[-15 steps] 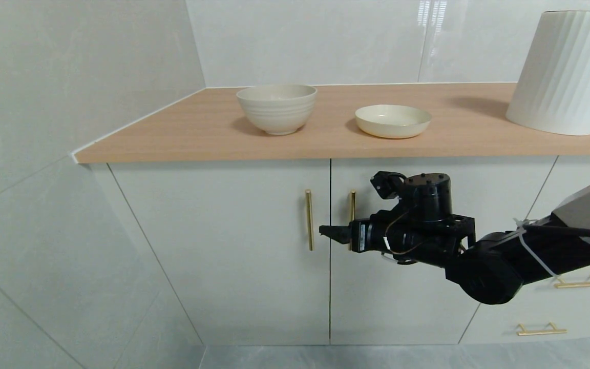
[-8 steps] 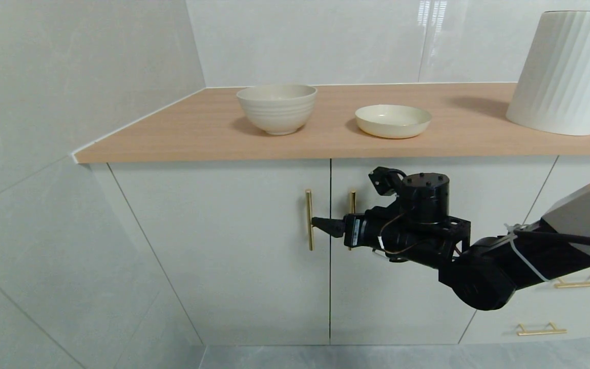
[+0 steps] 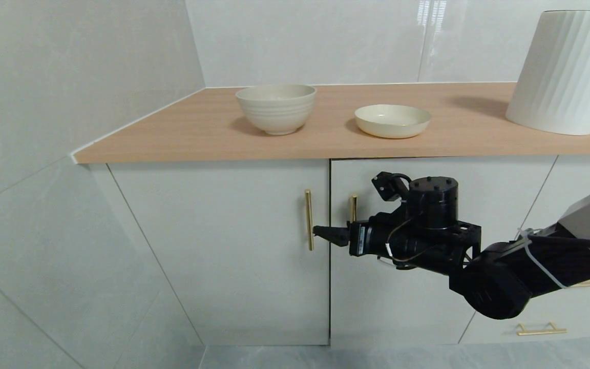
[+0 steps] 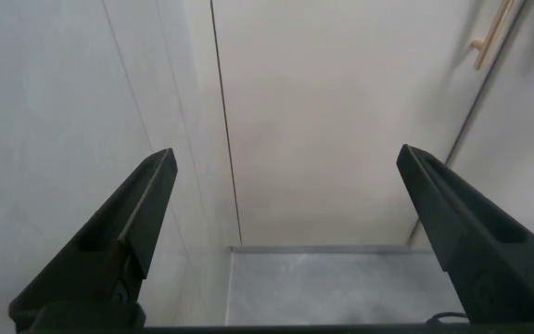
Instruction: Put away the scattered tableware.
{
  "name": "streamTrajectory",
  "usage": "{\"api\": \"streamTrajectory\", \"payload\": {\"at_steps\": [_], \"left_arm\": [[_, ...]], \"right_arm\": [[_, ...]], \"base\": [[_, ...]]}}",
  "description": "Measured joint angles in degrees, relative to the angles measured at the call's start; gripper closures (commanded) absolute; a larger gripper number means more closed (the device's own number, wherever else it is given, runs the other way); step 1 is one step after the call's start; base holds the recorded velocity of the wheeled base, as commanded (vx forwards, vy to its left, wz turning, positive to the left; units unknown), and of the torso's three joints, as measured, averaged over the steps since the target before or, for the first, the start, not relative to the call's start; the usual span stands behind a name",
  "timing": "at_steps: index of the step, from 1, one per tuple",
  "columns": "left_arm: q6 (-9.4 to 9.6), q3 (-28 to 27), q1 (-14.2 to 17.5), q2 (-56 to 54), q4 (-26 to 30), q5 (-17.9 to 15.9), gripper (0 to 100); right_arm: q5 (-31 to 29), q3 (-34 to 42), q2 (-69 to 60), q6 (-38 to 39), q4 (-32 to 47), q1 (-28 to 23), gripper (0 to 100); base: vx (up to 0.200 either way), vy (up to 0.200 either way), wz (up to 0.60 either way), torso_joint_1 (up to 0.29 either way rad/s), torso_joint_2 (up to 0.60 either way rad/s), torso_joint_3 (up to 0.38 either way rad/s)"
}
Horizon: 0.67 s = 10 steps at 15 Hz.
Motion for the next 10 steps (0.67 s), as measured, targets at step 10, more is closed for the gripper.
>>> {"api": "streamTrajectory", "payload": {"at_steps": [10], "left_arm": [[0.00, 0.0, 0.0, 0.0, 0.0, 0.0, 0]], "right_arm": [[5.5, 13.4, -10.4, 0.0, 0.4, 1.8, 0]], "base": [[0.000, 0.000, 0.00, 0.000, 0.00, 0.000]]}}
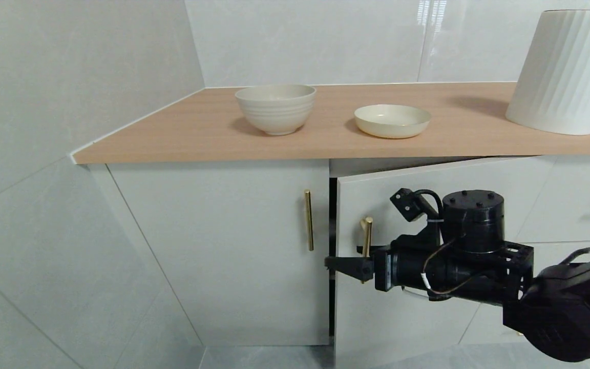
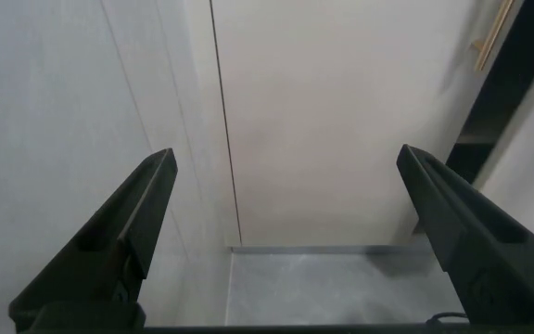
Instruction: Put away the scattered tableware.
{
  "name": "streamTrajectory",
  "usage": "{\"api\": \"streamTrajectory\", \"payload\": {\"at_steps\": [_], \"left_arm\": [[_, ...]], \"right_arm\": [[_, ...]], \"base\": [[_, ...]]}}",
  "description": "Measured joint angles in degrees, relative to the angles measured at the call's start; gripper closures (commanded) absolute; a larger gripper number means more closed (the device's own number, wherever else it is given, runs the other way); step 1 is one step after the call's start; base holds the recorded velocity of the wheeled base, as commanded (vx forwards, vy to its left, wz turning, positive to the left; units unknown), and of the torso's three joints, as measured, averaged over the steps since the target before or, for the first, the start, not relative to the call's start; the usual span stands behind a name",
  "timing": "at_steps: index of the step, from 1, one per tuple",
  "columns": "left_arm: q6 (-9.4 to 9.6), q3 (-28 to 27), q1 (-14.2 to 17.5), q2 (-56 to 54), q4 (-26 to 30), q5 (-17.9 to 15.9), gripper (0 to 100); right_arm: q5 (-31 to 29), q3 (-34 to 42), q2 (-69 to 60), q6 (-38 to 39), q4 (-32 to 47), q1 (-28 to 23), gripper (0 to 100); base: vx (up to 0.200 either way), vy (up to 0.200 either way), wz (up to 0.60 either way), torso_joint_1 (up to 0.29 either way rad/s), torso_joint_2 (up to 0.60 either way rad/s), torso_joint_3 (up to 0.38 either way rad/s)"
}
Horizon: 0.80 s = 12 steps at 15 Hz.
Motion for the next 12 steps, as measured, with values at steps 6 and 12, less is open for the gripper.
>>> {"api": "streamTrajectory", "payload": {"at_steps": [6, 12], "left_arm": [[0.78, 0.0, 0.0, 0.0, 0.0, -0.4, 0], [2.54, -0.9, 0.0, 0.0, -0.3, -2.5, 0]], "right_arm": [[0.9, 10.5, -7.9, 0.0, -0.5, 2.1, 0], [1.3, 14.4, -12.6, 0.0, -0.1, 2.5, 0]], "base": [[0.000, 0.000, 0.00, 0.000, 0.00, 0.000], [0.000, 0.000, 0.00, 0.000, 0.00, 0.000]]}}
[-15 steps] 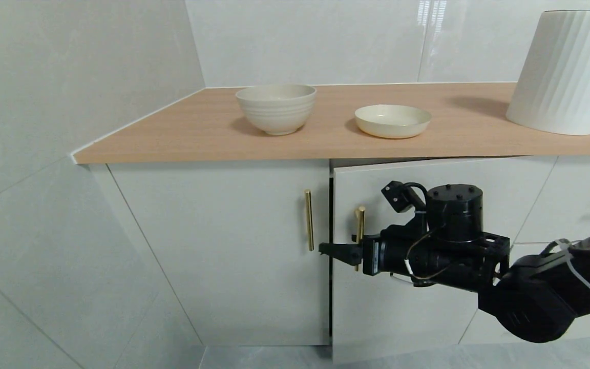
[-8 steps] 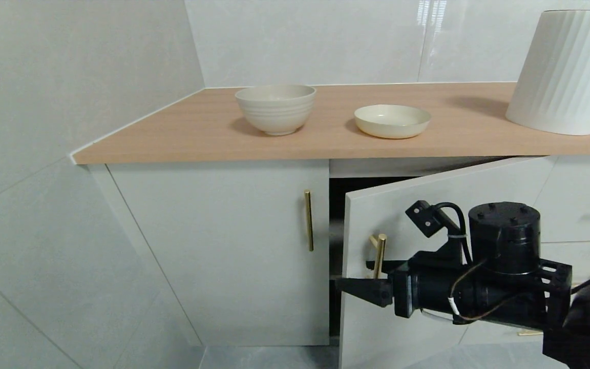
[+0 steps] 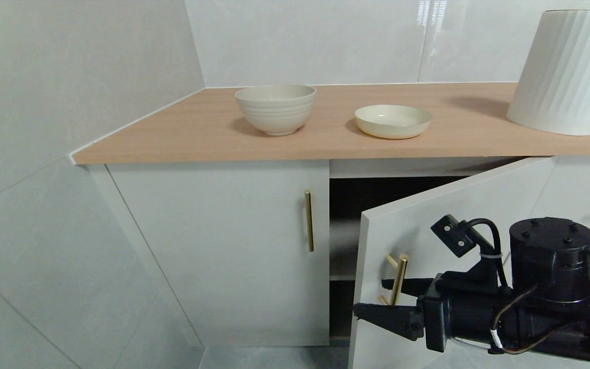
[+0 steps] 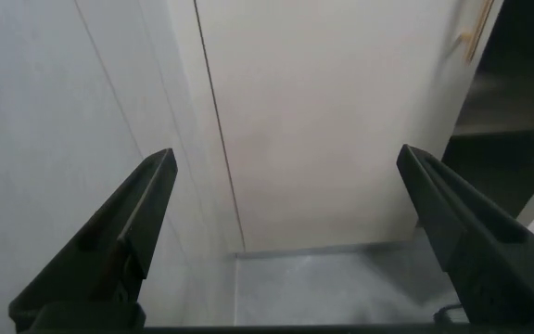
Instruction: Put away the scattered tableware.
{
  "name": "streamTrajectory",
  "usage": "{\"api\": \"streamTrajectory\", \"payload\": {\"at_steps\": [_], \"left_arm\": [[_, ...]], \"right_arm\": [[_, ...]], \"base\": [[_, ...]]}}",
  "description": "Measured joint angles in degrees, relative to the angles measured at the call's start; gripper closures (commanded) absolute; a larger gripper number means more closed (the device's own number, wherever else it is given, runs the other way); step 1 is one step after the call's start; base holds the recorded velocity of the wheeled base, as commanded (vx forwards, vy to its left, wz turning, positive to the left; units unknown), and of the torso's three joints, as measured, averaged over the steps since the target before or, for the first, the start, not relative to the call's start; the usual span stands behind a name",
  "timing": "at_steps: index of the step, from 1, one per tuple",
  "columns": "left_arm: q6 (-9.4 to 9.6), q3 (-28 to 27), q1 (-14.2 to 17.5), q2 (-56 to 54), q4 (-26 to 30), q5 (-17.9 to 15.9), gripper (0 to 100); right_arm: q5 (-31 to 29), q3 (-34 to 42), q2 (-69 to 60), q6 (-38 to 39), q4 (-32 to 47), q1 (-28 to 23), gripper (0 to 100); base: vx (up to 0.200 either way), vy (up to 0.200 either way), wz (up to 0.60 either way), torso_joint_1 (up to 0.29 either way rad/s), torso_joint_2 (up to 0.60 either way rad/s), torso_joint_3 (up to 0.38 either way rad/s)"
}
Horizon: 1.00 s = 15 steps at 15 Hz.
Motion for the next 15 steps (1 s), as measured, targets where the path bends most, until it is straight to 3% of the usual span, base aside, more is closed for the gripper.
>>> {"api": "streamTrajectory", "payload": {"at_steps": [5, 11, 13, 15], "left_arm": [[-1.38, -11.3, 0.0, 6.4, 4.7, -3.1, 0], [0.82, -25.6, -1.2, 30.2, 4.8, -7.9, 0], [0.68, -31.3, -5.4, 38.6, 3.1, -9.2, 0], [-0.57, -35.1, -12.2, 45.2, 1.3, -9.4, 0]], "right_arm": [[0.1, 0.4, -1.3, -0.1, 0.0, 0.5, 0], [0.1, 1.0, -2.4, -0.2, -0.1, 0.9, 0], [0.1, 1.1, -2.5, -0.2, -0.1, 1.2, 0], [-0.1, 1.4, -2.5, -0.2, -0.1, 1.7, 0]], "base": [[0.000, 0.000, 0.00, 0.000, 0.00, 0.000], [0.000, 0.000, 0.00, 0.000, 0.00, 0.000], [0.000, 0.000, 0.00, 0.000, 0.00, 0.000], [0.000, 0.000, 0.00, 0.000, 0.00, 0.000]]}}
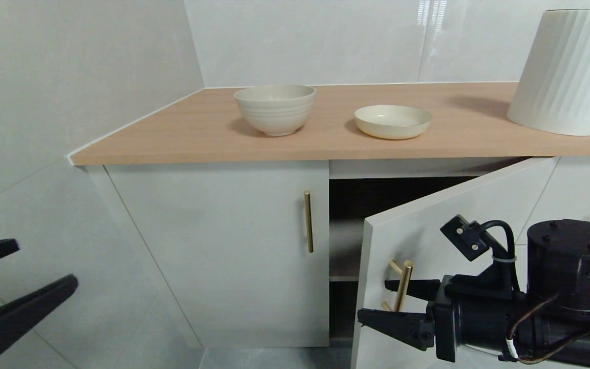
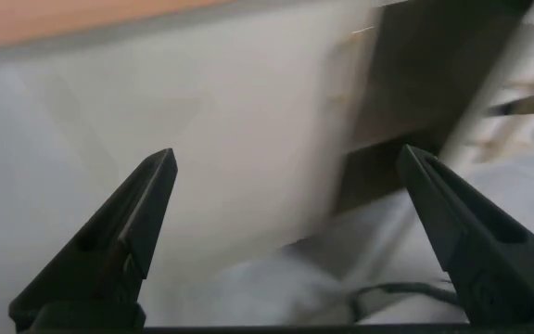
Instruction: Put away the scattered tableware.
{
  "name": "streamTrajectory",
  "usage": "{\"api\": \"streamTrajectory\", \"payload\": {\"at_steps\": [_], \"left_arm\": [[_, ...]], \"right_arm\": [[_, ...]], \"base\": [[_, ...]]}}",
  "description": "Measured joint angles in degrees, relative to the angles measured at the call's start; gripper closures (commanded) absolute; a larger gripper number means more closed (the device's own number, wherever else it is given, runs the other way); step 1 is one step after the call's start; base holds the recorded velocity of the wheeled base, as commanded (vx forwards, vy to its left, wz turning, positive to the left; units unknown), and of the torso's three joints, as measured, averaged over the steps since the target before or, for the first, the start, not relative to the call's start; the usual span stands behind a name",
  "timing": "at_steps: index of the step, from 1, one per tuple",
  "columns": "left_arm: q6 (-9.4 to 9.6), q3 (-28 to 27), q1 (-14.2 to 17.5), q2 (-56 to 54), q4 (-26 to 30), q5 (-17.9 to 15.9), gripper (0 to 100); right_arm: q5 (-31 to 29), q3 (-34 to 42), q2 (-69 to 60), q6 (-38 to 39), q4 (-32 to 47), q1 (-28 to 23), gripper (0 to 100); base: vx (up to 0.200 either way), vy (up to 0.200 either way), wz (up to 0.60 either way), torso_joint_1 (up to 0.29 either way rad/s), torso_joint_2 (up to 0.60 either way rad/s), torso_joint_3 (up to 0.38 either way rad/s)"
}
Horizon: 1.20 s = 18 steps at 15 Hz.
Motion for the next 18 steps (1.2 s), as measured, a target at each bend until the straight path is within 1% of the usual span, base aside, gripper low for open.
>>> {"api": "streamTrajectory", "payload": {"at_steps": [1, 3, 5, 6, 7, 8, 9, 10, 13, 18], "left_arm": [[-0.68, -1.3, -3.4, 3.3, -0.5, 0.1, 0], [-1.40, -2.7, -8.4, 8.6, -2.5, 0.3, 0], [-2.16, -3.5, -11.4, 13.8, -6.2, 0.3, 0], [-3.74, -3.7, -13.2, 16.6, -8.4, 0.3, 0], [-6.42, -4.0, -15.5, 18.9, -10.9, 0.3, 0], [-8.34, -4.2, -17.7, 21.0, -12.6, 0.2, 0], [-9.37, -4.5, -19.6, 23.2, -13.8, 0.2, 0], [-9.59, -4.8, -21.0, 25.2, -14.0, 0.0, 0], [-9.74, -7.5, -22.7, 31.3, -14.9, 0.0, 0], [-9.85, -11.3, -23.8, 42.3, -23.2, -0.8, 0]], "right_arm": [[-0.1, 0.3, 0.0, 0.0, -0.1, 0.4, 0], [-0.5, 1.2, -0.2, -0.2, -0.5, 1.8, 0], [-0.5, 2.6, -0.5, -0.2, -0.8, 2.3, 0], [-0.3, 3.1, -0.9, -0.2, -0.8, 2.4, 0], [-0.2, 3.5, -1.4, -0.1, -0.6, 2.5, 0], [-0.1, 3.6, -1.6, -0.1, -0.4, 2.5, 0], [0.0, 3.8, -1.9, 0.0, -0.4, 2.5, 0], [0.1, 4.1, -2.2, 0.0, -0.3, 2.5, 0], [0.3, 4.7, -3.0, 0.0, -0.2, 2.5, 0], [0.3, 4.9, -3.1, 0.0, -0.2, 2.5, 0]], "base": [[0.000, 0.000, 0.00, 0.000, 0.00, 0.000], [0.000, 0.000, 0.00, 0.000, 0.00, 0.000], [0.000, 0.000, 0.00, 0.000, 0.00, 0.000], [0.000, 0.000, 0.00, 0.000, 0.00, 0.000], [0.000, 0.000, 0.00, 0.000, 0.00, 0.000], [0.000, 0.000, 0.00, 0.000, 0.00, 0.000], [0.000, 0.000, 0.00, 0.000, 0.00, 0.000], [0.000, 0.000, 0.00, 0.000, 0.00, 0.000], [0.000, 0.000, 0.00, 0.000, 0.00, 0.000], [0.000, 0.000, 0.00, 0.000, 0.00, 0.000]]}}
